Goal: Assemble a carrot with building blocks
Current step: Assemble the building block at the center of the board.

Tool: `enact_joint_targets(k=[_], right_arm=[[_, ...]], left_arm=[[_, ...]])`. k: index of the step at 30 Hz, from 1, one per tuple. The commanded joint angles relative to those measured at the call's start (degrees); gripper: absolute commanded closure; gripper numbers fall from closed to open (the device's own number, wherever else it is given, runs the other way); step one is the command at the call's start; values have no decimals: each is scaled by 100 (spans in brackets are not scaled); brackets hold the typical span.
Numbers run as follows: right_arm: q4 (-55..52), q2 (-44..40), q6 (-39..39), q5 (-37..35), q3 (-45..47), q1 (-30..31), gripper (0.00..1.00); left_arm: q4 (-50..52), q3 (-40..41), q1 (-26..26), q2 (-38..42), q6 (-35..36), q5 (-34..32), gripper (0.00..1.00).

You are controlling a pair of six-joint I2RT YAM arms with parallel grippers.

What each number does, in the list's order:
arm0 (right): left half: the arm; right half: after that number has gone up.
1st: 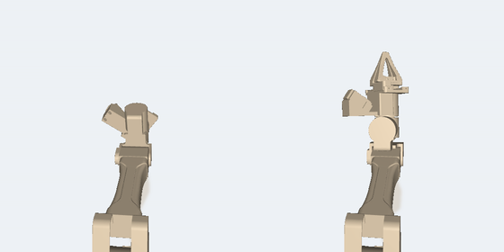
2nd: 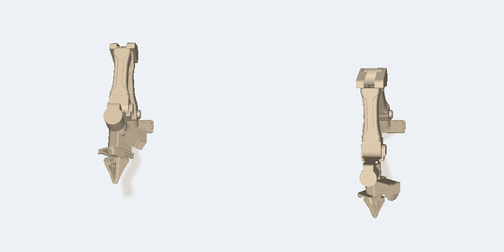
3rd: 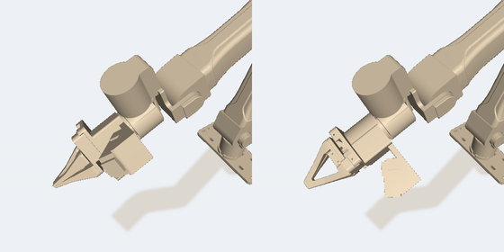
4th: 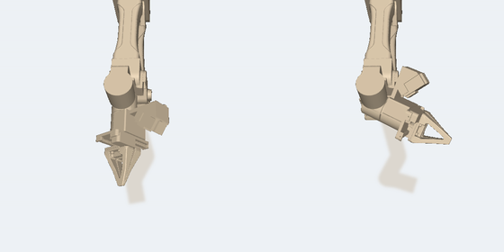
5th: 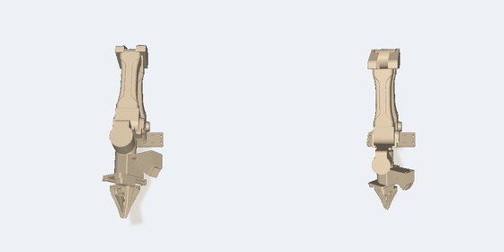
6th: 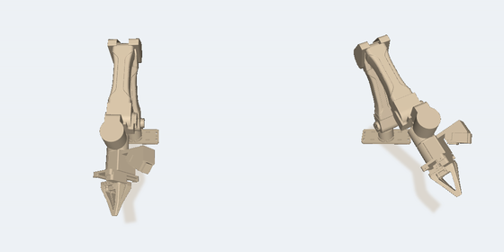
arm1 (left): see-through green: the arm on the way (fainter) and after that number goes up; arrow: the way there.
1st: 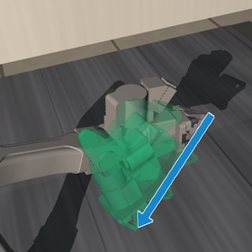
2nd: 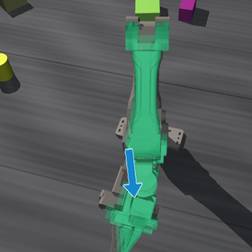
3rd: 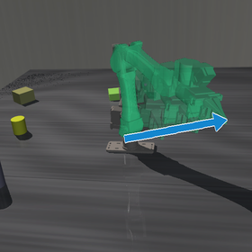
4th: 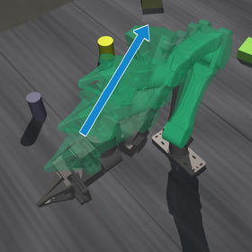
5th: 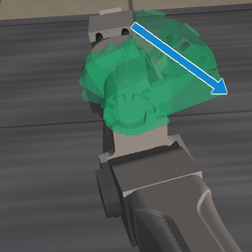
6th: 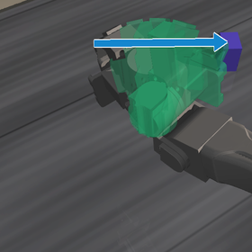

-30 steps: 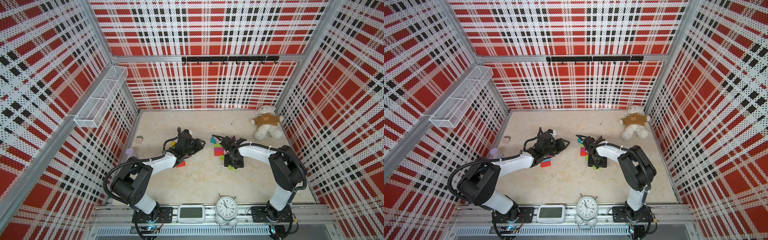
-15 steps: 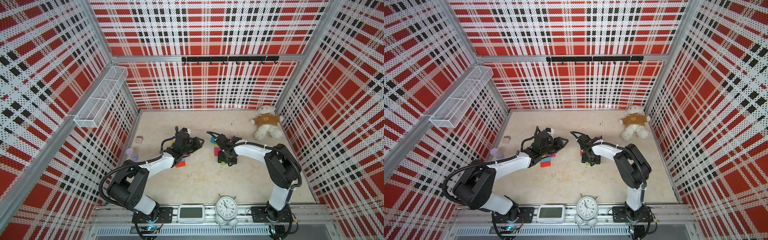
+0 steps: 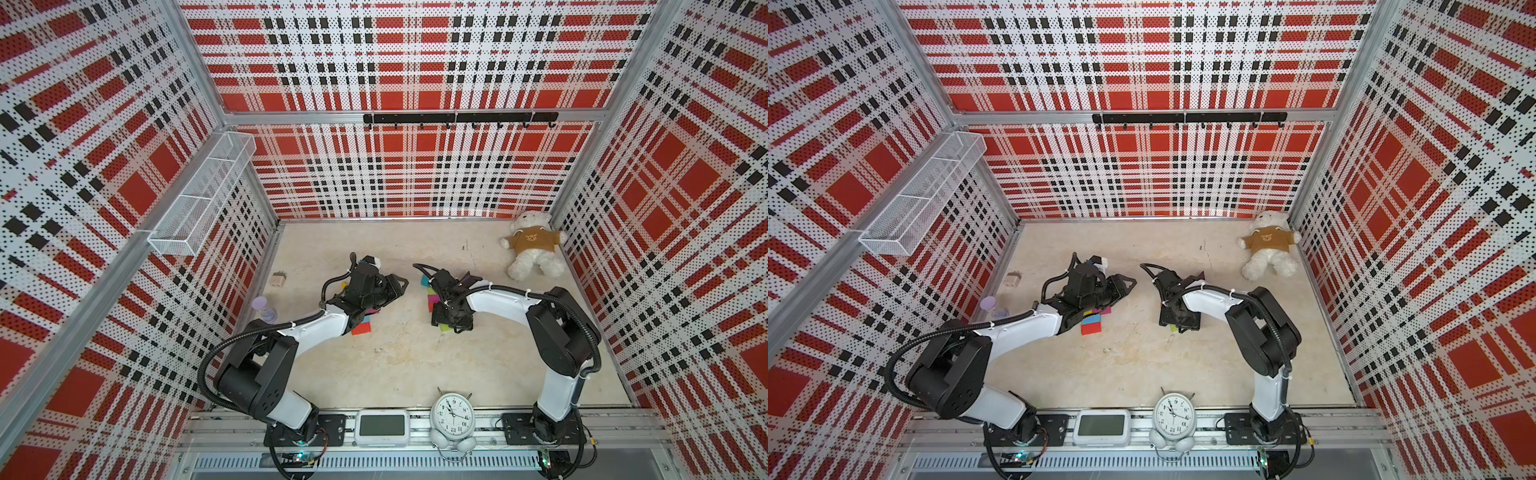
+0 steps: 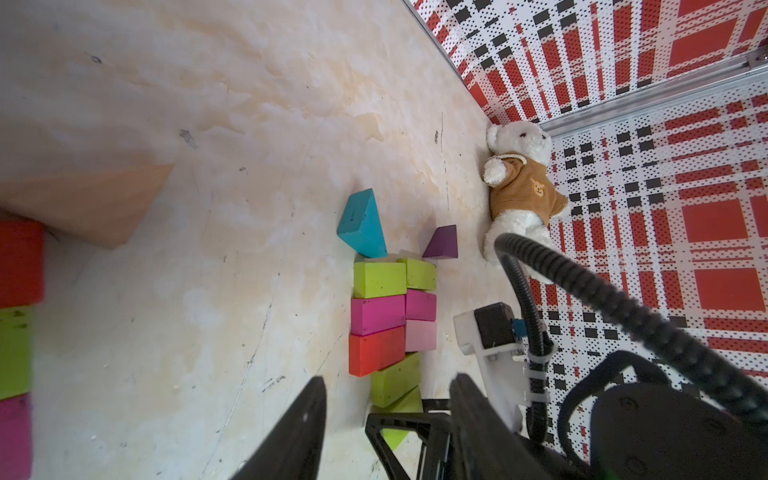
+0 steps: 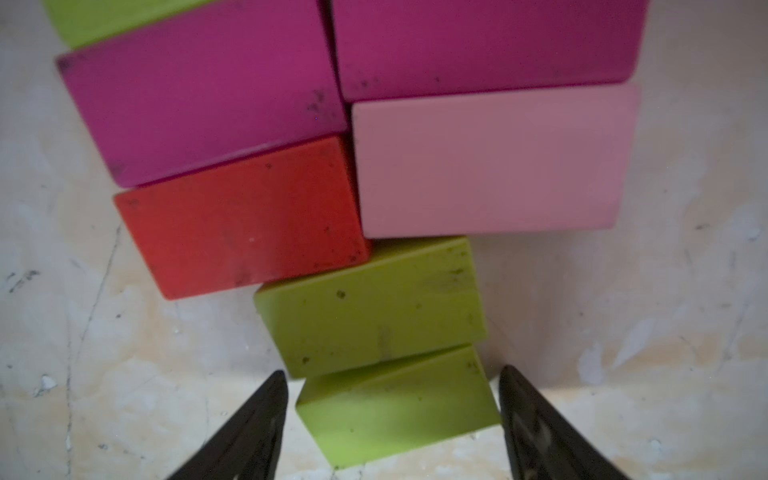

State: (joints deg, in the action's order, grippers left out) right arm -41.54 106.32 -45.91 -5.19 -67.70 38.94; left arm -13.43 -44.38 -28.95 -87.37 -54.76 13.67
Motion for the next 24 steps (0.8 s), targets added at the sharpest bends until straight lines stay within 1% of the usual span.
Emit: enact_joint_targets(k=[1,6,9,10,13,15,16,17,19,22,24], right_arm=[[96,-178,-163,-24,97,26,18],[-118,-781,-198,-93,211,35,17],[-248,-1302,-173,-122,358,27,17],[-290,-1472,-173,-122,425,34,17],[-214,-1921,-70,-47,736,29,21],[-53,-2043,-9,66,1009,33,27],[67,-2054,-5,119,1134,25,32],[219,-2039,-19,176,1270,33,41],[562,-1942,-67,328,1466,31,54],[1034,-1596,-102,590,1588,33,66],[1303,-1342,-120,733,1615,30,72]], left_arm=[[34,8,17,9,70,48,48],[55,27,-25,36,62,75,48],[195,59,-117,82,105,75,49],[255,85,-165,101,115,74,50],[404,216,-360,150,150,69,58],[463,272,-539,134,159,48,63],[496,281,-637,101,159,51,65],[532,281,-741,40,167,47,66],[600,272,-886,-65,165,59,69],[605,346,-1008,-113,82,-41,72],[605,365,-1070,-112,45,-109,72]])
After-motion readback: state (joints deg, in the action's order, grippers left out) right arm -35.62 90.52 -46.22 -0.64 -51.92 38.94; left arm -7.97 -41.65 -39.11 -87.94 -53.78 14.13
